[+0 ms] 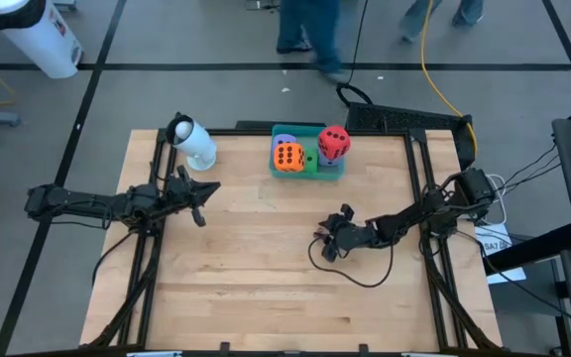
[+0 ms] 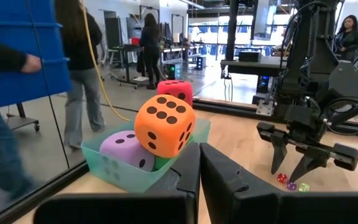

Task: Pick & Place Dice
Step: Put the small purple dice into the green bin

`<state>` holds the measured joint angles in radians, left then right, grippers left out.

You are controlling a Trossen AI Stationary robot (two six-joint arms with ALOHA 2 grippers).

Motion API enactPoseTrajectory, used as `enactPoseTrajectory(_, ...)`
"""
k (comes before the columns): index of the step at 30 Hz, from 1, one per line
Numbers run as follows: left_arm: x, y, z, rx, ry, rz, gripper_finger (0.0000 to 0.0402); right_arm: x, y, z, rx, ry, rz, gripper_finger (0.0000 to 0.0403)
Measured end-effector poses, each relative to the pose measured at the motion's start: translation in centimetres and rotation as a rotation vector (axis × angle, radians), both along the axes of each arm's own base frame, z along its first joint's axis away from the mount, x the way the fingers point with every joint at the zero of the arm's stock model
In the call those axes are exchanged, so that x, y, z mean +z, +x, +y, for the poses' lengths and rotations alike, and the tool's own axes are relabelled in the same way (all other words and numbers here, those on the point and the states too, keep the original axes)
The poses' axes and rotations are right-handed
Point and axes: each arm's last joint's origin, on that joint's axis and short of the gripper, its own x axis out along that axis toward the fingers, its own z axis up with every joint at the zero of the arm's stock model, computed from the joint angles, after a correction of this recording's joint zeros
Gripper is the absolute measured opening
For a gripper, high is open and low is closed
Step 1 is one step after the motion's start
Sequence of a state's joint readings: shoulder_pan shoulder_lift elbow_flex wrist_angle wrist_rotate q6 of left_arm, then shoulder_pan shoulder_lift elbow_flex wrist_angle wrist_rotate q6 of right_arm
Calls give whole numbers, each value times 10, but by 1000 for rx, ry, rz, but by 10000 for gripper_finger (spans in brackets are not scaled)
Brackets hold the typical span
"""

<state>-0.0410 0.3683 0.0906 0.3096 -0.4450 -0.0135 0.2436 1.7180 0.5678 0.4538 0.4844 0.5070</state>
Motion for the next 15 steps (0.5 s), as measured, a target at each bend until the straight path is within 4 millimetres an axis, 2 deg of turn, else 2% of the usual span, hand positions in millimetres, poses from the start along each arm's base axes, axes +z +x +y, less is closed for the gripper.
enactPoseTrajectory(10,0,0,0,0,7,3,19,26,-9,15,278,-210,33,155)
enactPoseTrajectory(15,0,0,0,-1,5,2,19,34,-10,17,321,-190,2,155)
